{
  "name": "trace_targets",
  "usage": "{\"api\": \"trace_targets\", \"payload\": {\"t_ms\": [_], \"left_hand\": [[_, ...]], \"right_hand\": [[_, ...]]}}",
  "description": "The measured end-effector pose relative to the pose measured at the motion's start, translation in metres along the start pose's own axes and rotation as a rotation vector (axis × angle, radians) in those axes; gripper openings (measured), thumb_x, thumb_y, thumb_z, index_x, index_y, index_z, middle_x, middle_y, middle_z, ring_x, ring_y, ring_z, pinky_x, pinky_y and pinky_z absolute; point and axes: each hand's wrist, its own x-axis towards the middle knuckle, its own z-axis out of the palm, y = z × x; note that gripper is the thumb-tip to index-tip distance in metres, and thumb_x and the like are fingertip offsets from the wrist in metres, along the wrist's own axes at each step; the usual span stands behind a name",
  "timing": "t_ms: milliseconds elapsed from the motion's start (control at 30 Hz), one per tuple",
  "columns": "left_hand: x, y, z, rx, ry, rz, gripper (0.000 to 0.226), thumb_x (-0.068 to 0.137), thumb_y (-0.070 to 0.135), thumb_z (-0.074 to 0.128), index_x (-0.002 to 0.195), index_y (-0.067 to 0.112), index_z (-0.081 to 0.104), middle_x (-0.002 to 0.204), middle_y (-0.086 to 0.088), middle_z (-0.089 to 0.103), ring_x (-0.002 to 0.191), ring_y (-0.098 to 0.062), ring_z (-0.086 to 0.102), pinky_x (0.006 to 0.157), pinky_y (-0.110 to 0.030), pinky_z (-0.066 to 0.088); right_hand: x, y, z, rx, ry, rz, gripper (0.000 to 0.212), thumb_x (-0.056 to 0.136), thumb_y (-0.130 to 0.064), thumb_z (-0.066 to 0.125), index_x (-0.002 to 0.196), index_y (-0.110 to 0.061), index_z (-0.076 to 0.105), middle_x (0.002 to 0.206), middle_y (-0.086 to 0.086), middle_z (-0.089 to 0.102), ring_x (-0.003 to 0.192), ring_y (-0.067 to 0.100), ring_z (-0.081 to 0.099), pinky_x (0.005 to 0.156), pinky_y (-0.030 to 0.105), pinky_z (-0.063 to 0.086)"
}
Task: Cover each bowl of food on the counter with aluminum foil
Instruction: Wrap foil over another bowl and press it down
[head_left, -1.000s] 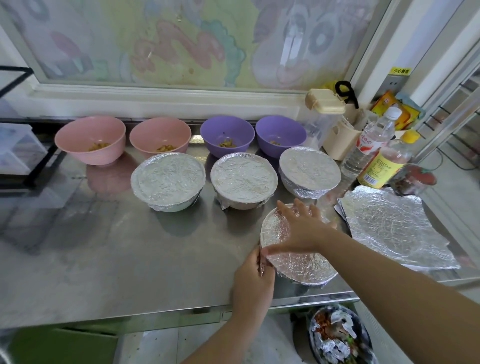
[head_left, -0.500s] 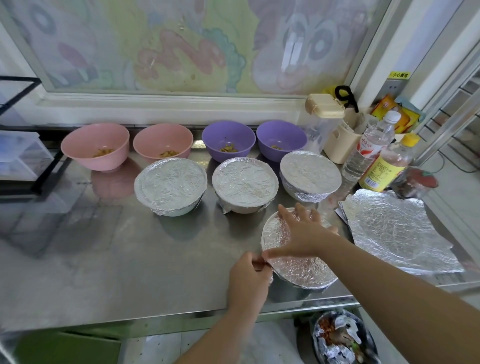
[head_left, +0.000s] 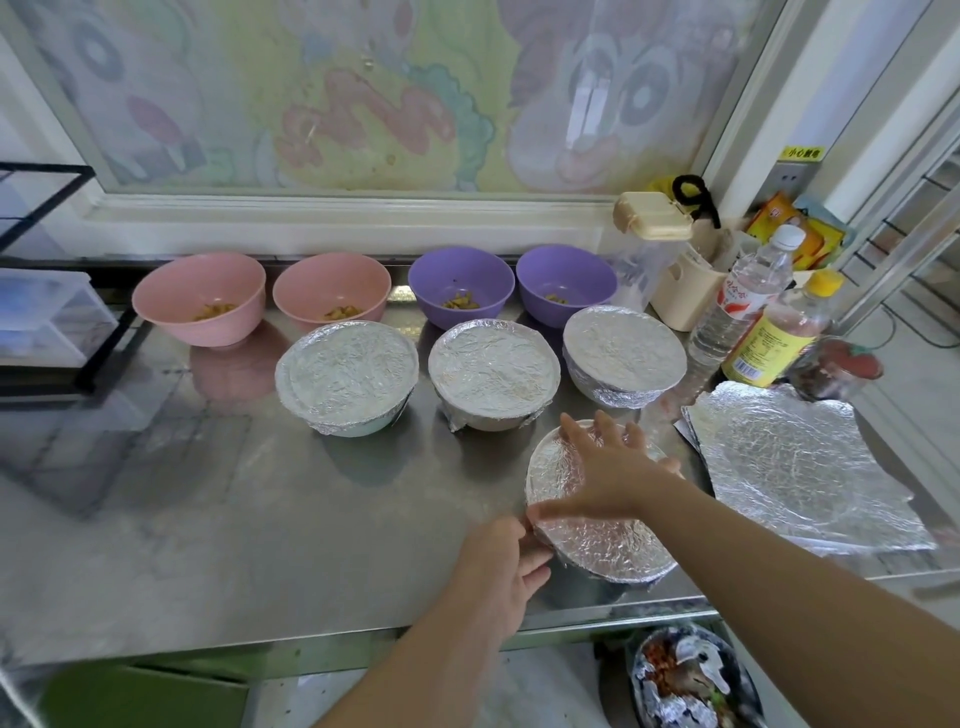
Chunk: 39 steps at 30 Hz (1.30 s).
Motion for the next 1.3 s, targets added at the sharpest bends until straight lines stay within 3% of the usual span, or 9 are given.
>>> {"api": "trace_targets", "payload": {"t_ms": [133, 267, 400, 500, 567, 667, 800, 1067, 1300], "left_hand": [[-0.007, -0.004, 0.013, -0.184, -0.023, -0.026, 0.027, 0.095, 0.006, 0.032, 0.1, 0.0, 0.058, 0.109, -0.014, 0.066, 0.103, -0.026, 0.06, 0.12, -0.048, 0.025], [-0.012, 0.001, 0.018, -0.255, -0.08, -0.071, 0.05, 0.101, 0.026, 0.028, 0.139, -0.001, 0.048, 0.149, -0.016, 0.046, 0.143, -0.027, 0.037, 0.123, -0.045, 0.013], [-0.016, 0.003, 0.021, -0.305, -0.153, -0.098, 0.061, 0.099, 0.039, 0.028, 0.152, 0.009, 0.034, 0.159, -0.005, 0.033, 0.149, -0.017, 0.025, 0.123, -0.045, 0.004], [-0.013, 0.001, 0.018, -0.287, -0.182, -0.083, 0.04, 0.087, 0.043, 0.037, 0.112, 0.02, 0.059, 0.138, 0.001, 0.053, 0.118, -0.012, 0.045, 0.099, -0.034, 0.028], [-0.015, 0.003, 0.018, -0.259, -0.165, -0.078, 0.024, 0.083, 0.044, 0.04, 0.093, 0.024, 0.05, 0.118, 0.0, 0.053, 0.1, -0.012, 0.04, 0.076, -0.035, 0.028], [-0.013, 0.002, 0.016, -0.268, -0.191, -0.114, 0.031, 0.093, 0.045, 0.031, 0.093, 0.024, 0.054, 0.121, 0.002, 0.054, 0.103, -0.01, 0.046, 0.096, -0.036, 0.021], [-0.018, 0.005, 0.01, -0.217, -0.349, -0.158, 0.067, 0.098, 0.052, 0.019, 0.154, 0.018, 0.028, 0.162, 0.001, 0.025, 0.151, -0.015, 0.014, 0.121, -0.051, 0.0], [-0.022, -0.002, 0.004, -0.159, -0.437, -0.07, 0.063, 0.101, 0.054, 0.012, 0.157, 0.026, 0.02, 0.164, 0.003, 0.021, 0.153, -0.015, 0.01, 0.121, -0.054, -0.005], [0.037, 0.004, -0.008, -0.149, -0.214, 0.035, 0.055, 0.102, 0.05, 0.024, 0.152, 0.029, 0.035, 0.157, 0.004, 0.038, 0.147, -0.016, 0.029, 0.123, -0.048, 0.008]], "right_hand": [[-0.001, -0.001, -0.001, 0.005, 0.0, 0.006, 0.14, 0.047, -0.1, 0.056, 0.154, -0.049, -0.019, 0.167, -0.001, -0.025, 0.152, 0.04, -0.018, 0.106, 0.086, 0.008], [-0.001, -0.001, -0.001, -0.004, 0.007, 0.006, 0.138, 0.05, -0.1, 0.057, 0.154, -0.049, -0.019, 0.167, -0.001, -0.024, 0.153, 0.04, -0.017, 0.106, 0.085, 0.009], [-0.001, -0.002, -0.001, -0.001, 0.011, 0.01, 0.139, 0.049, -0.1, 0.058, 0.154, -0.05, -0.019, 0.167, -0.002, -0.023, 0.153, 0.04, -0.016, 0.106, 0.085, 0.01], [0.002, 0.0, 0.001, 0.003, 0.018, 0.005, 0.139, 0.048, -0.101, 0.057, 0.154, -0.049, -0.018, 0.168, -0.001, -0.021, 0.153, 0.04, -0.016, 0.106, 0.085, 0.009], [0.002, 0.0, 0.002, 0.007, 0.024, -0.004, 0.14, 0.046, -0.102, 0.056, 0.153, -0.049, -0.018, 0.168, 0.0, -0.02, 0.153, 0.041, -0.016, 0.108, 0.084, 0.008], [0.002, 0.0, 0.001, 0.009, 0.02, 0.002, 0.138, 0.049, -0.099, 0.057, 0.154, -0.049, -0.018, 0.168, -0.001, -0.02, 0.153, 0.041, -0.016, 0.106, 0.085, 0.009], [0.002, 0.0, 0.001, -0.007, 0.022, 0.001, 0.139, 0.049, -0.1, 0.055, 0.154, -0.048, -0.019, 0.168, 0.0, -0.02, 0.153, 0.042, -0.015, 0.107, 0.084, 0.011], [0.0, -0.003, 0.004, -0.016, 0.032, 0.026, 0.136, 0.053, -0.099, 0.055, 0.153, -0.048, -0.021, 0.167, -0.001, -0.023, 0.153, 0.04, -0.016, 0.106, 0.085, 0.01], [-0.002, -0.005, 0.008, 0.019, 0.045, 0.051, 0.136, 0.052, -0.102, 0.05, 0.153, -0.048, -0.022, 0.166, -0.001, -0.027, 0.152, 0.042, -0.019, 0.106, 0.085, 0.007]]}}
